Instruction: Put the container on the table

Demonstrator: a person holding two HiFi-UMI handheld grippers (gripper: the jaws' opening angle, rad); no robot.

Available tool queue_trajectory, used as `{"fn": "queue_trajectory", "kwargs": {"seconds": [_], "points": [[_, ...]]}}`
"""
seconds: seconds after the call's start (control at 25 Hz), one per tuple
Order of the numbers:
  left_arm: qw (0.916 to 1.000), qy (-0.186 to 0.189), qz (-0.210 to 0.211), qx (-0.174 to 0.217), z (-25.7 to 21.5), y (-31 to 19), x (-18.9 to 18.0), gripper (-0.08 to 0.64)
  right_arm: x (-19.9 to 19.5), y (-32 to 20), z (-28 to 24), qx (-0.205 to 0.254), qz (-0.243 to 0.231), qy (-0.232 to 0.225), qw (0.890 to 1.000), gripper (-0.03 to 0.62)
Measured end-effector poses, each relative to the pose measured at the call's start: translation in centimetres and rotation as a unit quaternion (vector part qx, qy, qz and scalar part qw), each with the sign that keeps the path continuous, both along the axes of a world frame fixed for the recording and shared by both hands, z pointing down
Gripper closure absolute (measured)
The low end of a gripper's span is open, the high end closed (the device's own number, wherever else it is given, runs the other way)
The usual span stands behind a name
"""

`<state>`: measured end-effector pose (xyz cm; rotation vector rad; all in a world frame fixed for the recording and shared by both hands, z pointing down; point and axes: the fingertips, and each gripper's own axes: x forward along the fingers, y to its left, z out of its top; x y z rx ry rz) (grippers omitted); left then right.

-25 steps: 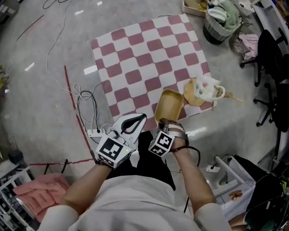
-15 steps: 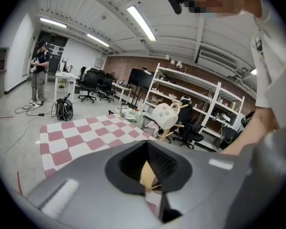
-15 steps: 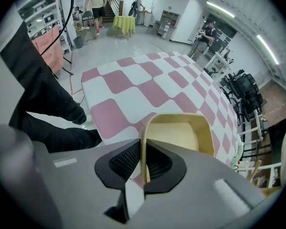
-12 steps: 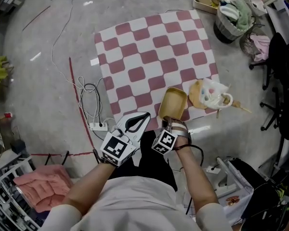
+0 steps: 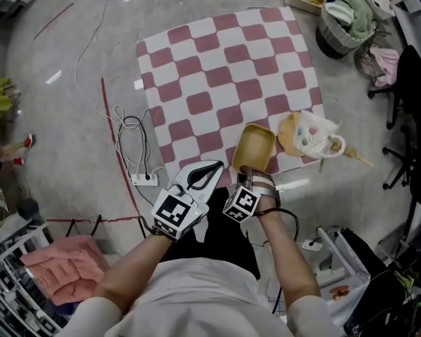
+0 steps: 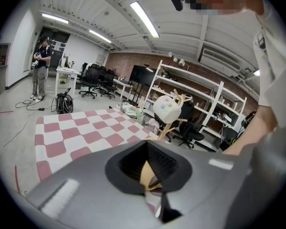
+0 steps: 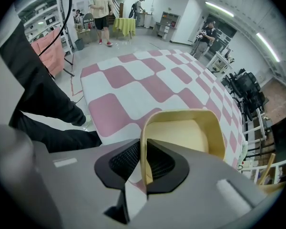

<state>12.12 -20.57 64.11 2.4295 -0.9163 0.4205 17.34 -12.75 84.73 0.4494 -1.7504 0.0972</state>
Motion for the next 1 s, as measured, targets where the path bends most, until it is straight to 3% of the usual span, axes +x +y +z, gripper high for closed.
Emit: {"fn": "queue_trajectory", "kwargs": {"seconds": [0.24, 1.0], "points": [[1.0, 0.0, -0.001, -0.002, 0.0, 0.3, -0.7, 0.555, 0.1, -0.5, -0.8, 0.008, 0.014, -0.006, 1.0, 0.515], [0.998, 0.018, 0.051, 0.033, -4.9, 4.8, -4.0, 0.555, -4.0, 0.7, -13.3, 0.098, 0.1, -0.026, 0.99, 0.526]]}}
